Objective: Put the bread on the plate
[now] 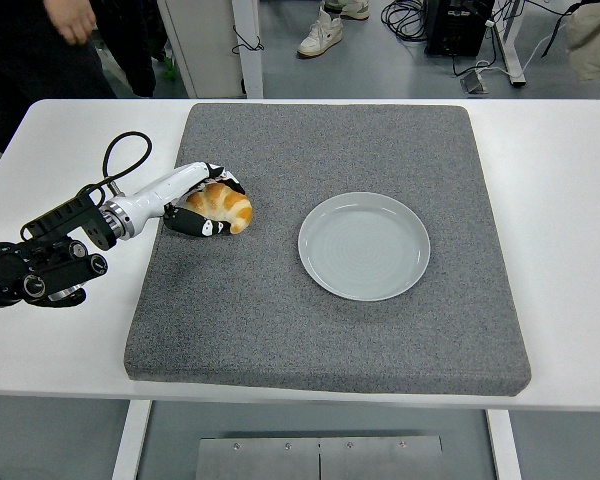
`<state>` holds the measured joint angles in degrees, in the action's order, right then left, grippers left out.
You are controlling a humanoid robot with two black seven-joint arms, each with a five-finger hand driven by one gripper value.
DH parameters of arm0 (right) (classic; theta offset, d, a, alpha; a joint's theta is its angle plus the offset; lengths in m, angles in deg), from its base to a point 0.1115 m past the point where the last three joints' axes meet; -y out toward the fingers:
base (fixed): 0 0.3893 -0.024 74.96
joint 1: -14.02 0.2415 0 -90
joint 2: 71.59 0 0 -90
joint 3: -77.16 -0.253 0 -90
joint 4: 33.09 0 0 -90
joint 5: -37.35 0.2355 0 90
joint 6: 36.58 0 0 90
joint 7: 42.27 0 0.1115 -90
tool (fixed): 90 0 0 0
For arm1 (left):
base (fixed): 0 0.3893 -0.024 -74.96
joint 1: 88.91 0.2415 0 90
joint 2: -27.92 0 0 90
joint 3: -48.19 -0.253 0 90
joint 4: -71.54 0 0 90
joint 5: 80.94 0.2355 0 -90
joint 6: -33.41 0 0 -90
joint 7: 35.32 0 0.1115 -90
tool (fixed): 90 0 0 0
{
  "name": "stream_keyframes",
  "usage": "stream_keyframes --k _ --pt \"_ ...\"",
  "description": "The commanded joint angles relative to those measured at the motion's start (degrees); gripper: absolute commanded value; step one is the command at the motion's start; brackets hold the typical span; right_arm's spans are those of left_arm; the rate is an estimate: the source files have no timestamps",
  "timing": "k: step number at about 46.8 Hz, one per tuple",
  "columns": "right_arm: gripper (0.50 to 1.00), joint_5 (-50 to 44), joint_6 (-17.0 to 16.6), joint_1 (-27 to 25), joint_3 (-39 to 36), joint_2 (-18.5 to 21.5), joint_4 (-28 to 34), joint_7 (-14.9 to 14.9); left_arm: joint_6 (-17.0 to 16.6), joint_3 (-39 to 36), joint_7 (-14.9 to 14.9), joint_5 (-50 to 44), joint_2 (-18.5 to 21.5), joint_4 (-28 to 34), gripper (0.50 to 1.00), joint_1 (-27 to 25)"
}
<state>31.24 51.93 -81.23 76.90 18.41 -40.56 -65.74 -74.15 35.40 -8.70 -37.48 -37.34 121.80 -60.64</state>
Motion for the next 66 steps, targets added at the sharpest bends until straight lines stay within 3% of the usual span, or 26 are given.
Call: stream_keyframes --k 1,50,59,66 --pt "1.0 -0.04 -0.01 -0.02 0.0 0.0 0.0 0.0 -0.02 -0.04 0.01 0.05 0.13 0.01 0.5 -0.66" --pt "1.0 0.05 -0.01 -0.02 0.0 0.0 0.0 0.0 -0.54 -0.22 -0.08 0.57 4.0 -1.39 0.5 -18.42" --pt "1.0 0.05 -0.01 0.06 0.0 0.0 0.0 0.0 -0.45 -0.04 -0.17 0.49 2.95 -1.39 0.5 -21.14" --pt "1.0 0.05 -0.01 -0.02 0.0 0.0 0.0 0.0 -0.45 -0.04 -0.25 0.4 -0.65 -1.39 0.5 -22.81"
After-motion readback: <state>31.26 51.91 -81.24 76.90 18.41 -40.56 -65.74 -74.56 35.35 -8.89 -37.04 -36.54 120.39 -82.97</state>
